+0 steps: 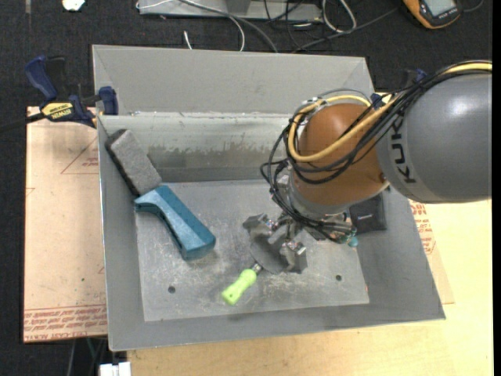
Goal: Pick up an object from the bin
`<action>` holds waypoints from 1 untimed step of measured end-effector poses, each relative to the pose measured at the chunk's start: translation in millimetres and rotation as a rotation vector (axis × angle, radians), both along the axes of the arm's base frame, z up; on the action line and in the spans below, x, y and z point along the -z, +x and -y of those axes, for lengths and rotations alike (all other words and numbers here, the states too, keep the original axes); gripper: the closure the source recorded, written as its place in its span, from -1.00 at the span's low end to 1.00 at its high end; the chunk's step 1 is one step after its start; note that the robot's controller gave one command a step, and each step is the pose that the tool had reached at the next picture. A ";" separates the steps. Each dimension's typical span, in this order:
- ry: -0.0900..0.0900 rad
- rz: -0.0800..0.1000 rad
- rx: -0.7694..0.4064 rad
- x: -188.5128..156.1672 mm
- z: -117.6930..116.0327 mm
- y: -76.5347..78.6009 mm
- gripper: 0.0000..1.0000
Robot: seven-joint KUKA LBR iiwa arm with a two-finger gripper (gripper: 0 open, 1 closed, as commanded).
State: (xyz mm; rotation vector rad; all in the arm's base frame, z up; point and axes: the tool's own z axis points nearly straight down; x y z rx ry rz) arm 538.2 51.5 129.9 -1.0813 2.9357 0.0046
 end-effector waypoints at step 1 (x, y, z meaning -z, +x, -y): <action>0.000 -0.006 0.005 -76.3 9.7 1.2 1.00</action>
Offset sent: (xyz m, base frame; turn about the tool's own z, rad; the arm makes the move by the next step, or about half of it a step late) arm 0.0215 -0.0189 -0.0590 -0.3020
